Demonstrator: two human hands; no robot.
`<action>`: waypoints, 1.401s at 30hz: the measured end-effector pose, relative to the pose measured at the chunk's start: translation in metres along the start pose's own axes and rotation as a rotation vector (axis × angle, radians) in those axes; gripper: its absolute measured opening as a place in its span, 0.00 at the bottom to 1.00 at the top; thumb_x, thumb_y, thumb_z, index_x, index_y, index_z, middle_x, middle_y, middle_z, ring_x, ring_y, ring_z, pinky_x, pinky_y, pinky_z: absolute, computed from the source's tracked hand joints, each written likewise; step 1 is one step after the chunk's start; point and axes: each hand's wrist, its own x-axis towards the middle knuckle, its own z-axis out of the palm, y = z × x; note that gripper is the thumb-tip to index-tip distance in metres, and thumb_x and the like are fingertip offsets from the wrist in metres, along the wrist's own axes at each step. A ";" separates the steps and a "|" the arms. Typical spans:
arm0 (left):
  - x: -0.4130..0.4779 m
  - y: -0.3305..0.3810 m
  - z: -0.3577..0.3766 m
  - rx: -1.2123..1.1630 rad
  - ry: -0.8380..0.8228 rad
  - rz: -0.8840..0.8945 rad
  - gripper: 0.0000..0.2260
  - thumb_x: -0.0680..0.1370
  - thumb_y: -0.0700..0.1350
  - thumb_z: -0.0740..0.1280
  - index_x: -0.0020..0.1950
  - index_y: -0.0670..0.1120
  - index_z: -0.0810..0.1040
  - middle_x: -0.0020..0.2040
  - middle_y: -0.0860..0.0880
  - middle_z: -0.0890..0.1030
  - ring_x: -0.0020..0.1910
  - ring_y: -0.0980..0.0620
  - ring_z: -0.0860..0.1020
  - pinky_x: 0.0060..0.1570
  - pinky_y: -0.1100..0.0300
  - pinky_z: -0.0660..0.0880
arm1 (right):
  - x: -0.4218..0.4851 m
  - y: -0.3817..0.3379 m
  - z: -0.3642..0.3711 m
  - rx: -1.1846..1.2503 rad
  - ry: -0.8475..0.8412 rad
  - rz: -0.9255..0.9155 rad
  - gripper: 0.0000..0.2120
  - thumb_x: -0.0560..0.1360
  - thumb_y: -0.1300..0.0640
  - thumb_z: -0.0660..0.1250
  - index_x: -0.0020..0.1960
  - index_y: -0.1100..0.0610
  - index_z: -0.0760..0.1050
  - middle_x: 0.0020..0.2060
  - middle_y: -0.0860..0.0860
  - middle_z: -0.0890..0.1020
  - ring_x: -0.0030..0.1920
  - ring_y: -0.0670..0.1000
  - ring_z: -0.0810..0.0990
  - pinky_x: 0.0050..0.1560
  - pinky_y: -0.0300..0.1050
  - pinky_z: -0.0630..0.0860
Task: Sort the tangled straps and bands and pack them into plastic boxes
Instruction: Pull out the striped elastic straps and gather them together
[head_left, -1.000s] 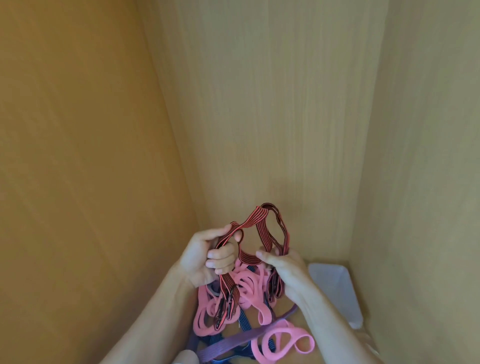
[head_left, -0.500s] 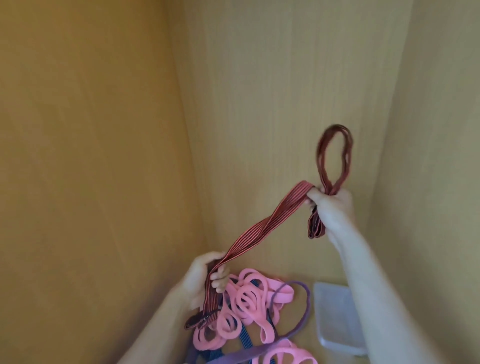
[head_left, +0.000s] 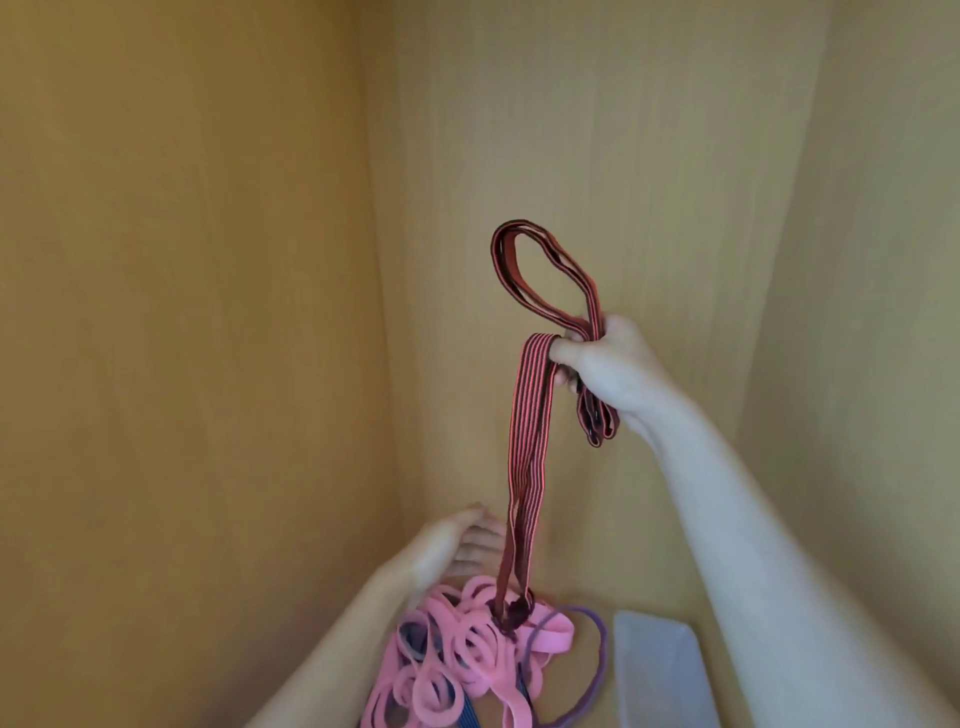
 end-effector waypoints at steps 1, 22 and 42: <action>0.001 0.009 0.004 -0.033 0.011 0.046 0.21 0.85 0.55 0.55 0.60 0.40 0.80 0.56 0.42 0.85 0.58 0.41 0.82 0.61 0.49 0.74 | 0.002 -0.004 0.000 -0.042 -0.004 -0.016 0.13 0.66 0.57 0.69 0.29 0.50 0.66 0.26 0.53 0.76 0.31 0.52 0.75 0.39 0.50 0.67; -0.005 0.039 0.051 0.261 0.023 0.309 0.04 0.79 0.30 0.66 0.51 0.35 0.79 0.43 0.44 0.81 0.38 0.56 0.80 0.45 0.68 0.77 | 0.009 -0.017 -0.027 -0.080 0.064 -0.085 0.16 0.68 0.64 0.69 0.33 0.51 0.64 0.30 0.50 0.71 0.28 0.48 0.78 0.37 0.46 0.69; -0.007 -0.005 0.041 -0.251 -0.145 0.106 0.18 0.84 0.39 0.51 0.64 0.31 0.74 0.62 0.40 0.82 0.64 0.42 0.79 0.66 0.46 0.71 | 0.010 -0.012 -0.024 -0.043 0.056 -0.054 0.18 0.68 0.64 0.71 0.33 0.50 0.63 0.31 0.51 0.70 0.27 0.49 0.78 0.39 0.48 0.69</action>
